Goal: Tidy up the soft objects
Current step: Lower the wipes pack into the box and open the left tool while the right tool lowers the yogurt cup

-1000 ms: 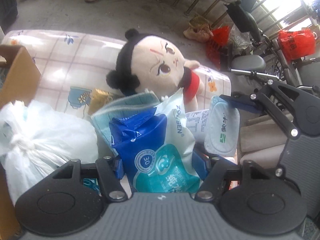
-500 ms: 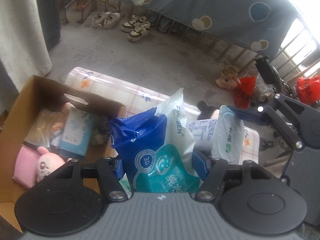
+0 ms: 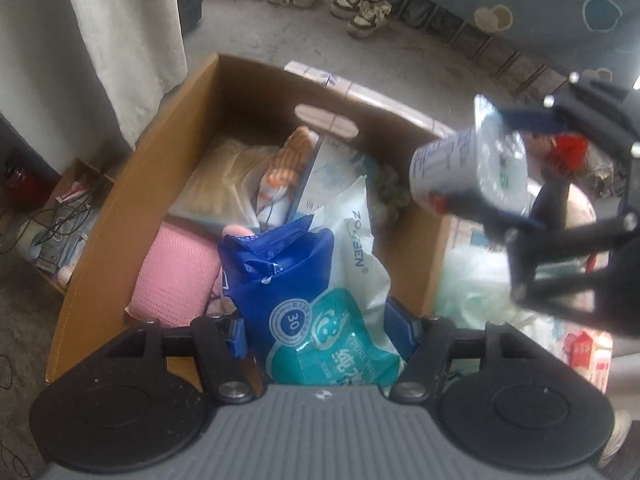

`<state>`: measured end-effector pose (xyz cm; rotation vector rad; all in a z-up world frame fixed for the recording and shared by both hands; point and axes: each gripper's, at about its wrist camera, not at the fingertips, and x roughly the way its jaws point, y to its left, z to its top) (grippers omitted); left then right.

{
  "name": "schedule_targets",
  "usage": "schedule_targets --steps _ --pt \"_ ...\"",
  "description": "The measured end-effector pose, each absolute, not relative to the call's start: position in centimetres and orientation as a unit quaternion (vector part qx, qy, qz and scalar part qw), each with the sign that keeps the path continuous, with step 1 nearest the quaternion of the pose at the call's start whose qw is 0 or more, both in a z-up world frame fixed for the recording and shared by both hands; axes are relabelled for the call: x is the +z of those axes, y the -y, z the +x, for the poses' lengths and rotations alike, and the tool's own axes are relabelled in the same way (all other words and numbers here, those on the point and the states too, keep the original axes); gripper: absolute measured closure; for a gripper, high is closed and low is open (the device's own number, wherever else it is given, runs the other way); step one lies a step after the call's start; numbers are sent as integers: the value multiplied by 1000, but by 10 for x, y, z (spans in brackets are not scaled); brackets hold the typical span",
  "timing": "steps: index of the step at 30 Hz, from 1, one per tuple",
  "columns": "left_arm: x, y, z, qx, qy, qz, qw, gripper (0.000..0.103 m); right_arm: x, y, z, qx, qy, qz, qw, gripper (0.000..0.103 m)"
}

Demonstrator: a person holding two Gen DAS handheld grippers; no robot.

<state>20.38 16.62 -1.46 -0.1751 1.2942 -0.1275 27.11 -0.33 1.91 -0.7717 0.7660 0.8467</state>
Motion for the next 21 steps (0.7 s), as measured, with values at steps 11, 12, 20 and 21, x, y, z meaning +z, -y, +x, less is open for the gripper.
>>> schedule_targets --steps 11,12,20,21 --pt "-106 -165 210 -198 -661 -27 723 35 -28 -29 298 386 -380 -383 748 42" --pt "-111 -159 207 -206 -659 -7 724 35 -32 -27 300 386 -385 -382 746 42" --pt "-125 -165 204 -218 -667 -40 712 40 -60 -29 315 409 -443 -354 715 42" --pt "-126 -167 204 -213 -668 -46 711 40 -66 -32 315 414 -450 -358 705 42"
